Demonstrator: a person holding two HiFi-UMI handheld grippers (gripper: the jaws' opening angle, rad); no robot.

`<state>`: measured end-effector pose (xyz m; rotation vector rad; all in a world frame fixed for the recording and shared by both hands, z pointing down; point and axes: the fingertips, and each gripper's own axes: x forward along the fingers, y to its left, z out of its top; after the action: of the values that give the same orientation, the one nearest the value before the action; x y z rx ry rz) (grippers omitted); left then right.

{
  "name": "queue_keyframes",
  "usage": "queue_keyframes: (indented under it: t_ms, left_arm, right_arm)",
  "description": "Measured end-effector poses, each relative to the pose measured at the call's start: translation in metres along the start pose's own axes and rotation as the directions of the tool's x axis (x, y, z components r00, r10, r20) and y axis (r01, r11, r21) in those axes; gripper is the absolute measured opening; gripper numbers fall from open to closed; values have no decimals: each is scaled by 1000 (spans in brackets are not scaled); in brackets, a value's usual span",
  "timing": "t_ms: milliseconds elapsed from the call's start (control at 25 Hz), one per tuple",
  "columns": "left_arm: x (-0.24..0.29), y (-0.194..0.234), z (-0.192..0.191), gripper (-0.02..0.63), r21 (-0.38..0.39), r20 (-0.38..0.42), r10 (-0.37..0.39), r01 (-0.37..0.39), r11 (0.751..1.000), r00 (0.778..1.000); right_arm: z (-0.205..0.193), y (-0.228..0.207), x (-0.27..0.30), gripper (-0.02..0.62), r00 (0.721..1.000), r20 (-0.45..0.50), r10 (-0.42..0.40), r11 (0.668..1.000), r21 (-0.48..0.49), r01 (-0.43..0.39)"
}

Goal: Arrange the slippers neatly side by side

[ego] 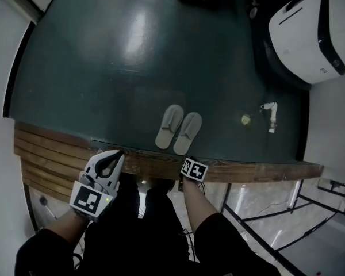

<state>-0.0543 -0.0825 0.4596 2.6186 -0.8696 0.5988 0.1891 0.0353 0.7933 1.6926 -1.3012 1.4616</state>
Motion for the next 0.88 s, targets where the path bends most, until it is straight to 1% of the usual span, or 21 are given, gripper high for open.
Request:
queue_keyframes:
  t_ms: [120,240,480,680,800,840,880]
  left_arm:
    - [-11,-5,35,0,19,50,-10,9,1000,999]
    - [-19,-17,62,0,53,95,-37,32,998,995]
    - [-49,-43,81,0,86,107,-103,94,992,989]
    - [-70,-68,101,0,118,127,-176,161,980,976]
    - [-80,-82,112,1,144,135,-208,189,971,969]
    - [-84,-86,116,1,152,141,-216,194,969,966]
    - [-89,-89,120,0,160,147,-218,194,968,965]
  right_arm:
    - [13,27,-62,110,996,63,61,998,-13,-60]
    - [32,53,-118,109,983,125,137,990,-63,-130]
    - [6,100,-210,109,951,182,250,964,-137,-227]
    - [19,139,-280,107,915,246,321,932,-256,-258]
    - [34,158,-322,106,879,301,370,906,-326,-270]
    - [39,162,-336,99,868,322,379,900,-345,-265]
    - [43,165,-348,67,858,344,382,897,-361,-254]
